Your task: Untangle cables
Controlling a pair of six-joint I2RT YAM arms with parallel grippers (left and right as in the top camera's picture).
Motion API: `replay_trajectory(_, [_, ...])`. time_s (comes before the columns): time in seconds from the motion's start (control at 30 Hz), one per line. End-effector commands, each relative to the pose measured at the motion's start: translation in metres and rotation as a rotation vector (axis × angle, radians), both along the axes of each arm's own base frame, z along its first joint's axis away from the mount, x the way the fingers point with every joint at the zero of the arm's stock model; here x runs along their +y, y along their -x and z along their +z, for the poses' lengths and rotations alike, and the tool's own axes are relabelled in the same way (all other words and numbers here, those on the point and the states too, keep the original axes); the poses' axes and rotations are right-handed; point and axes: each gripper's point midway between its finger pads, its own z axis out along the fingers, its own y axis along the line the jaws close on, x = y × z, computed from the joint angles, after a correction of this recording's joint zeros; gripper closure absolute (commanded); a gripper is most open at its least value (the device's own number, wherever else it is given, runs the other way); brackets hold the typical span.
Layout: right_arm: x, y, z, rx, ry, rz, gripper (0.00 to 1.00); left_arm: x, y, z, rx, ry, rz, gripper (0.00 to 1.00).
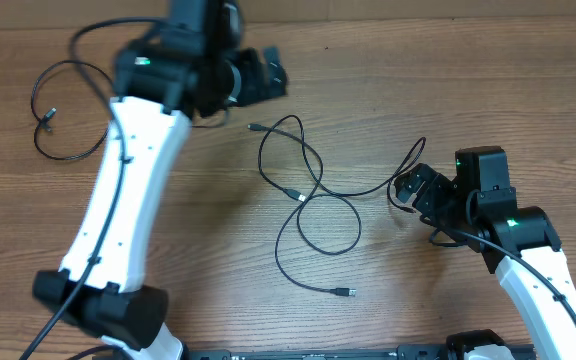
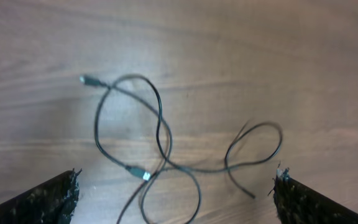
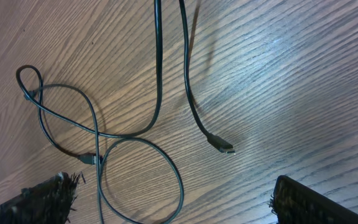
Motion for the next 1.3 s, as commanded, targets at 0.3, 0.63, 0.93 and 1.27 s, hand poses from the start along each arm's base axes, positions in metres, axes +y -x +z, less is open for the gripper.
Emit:
replay_trajectory(0.3, [0.002,-0.005,0.009,-0.026,-0.006,0.01,0.0,-0.054,-0.019,-0.107,0.203,-0.078,0.06,0.03])
replay_trajectory(0.63, [0.002,-0.005,0.009,-0.026,-0.006,0.01,0.0,-0.064,-0.017,-0.19,0.37,-0.149,0.072,0.14])
replay_trajectory(0.93, [0.002,-0.005,0.009,-0.026,-0.006,0.01,0.0,-0.087,-0.013,-0.241,0.454,-0.132,0.068,0.2])
replay_trajectory(1.27, [0.002,-0.005,0.009,-0.026,-0.006,0.01,0.0,-0.104,-0.023,-0.243,0.406,-0.108,0.041,0.96])
